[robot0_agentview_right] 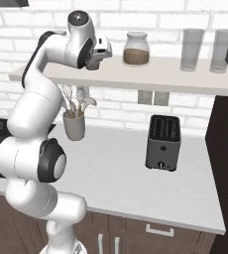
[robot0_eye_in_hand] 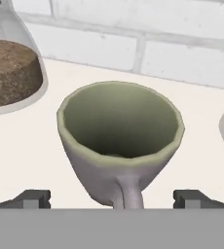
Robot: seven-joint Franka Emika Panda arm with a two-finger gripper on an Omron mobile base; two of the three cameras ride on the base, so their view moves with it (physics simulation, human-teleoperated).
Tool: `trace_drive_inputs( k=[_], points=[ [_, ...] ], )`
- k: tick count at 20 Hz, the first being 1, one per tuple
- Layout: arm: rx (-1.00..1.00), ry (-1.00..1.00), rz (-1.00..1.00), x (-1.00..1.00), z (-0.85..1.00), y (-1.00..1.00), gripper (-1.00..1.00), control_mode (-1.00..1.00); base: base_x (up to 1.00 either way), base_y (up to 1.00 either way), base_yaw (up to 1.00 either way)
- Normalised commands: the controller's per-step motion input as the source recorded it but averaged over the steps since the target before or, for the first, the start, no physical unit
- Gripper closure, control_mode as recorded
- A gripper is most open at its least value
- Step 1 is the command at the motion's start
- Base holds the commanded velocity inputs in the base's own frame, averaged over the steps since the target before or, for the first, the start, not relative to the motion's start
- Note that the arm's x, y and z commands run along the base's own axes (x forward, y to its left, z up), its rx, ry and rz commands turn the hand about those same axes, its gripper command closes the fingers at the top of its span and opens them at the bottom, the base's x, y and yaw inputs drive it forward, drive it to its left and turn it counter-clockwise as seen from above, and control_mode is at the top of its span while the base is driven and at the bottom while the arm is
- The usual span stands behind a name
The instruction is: Gather all objects into one cabinet and sort the glasses and bowls to opposite sides.
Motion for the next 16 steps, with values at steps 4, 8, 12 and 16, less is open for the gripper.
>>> trace_drive_inputs(
  k=[4,8,12,16],
  points=[
    [0.0,0.1,0.0,0.1,-0.01,-0.26,1.0,-1.0,0.0,0.0,0.0],
    [0.0,0.08,0.0,0.0,0.0,-0.06,1.0,-1.0,0.0,0.0,0.0],
    [0.0,0.06,0.0,-0.02,0.08,0.0,1.0,-1.0,0.0,0.0,0.0],
    [0.0,0.0,0.0,-0.37,0.34,0.0,1.0,-1.0,0.0,0.0,0.0]
  ],
)
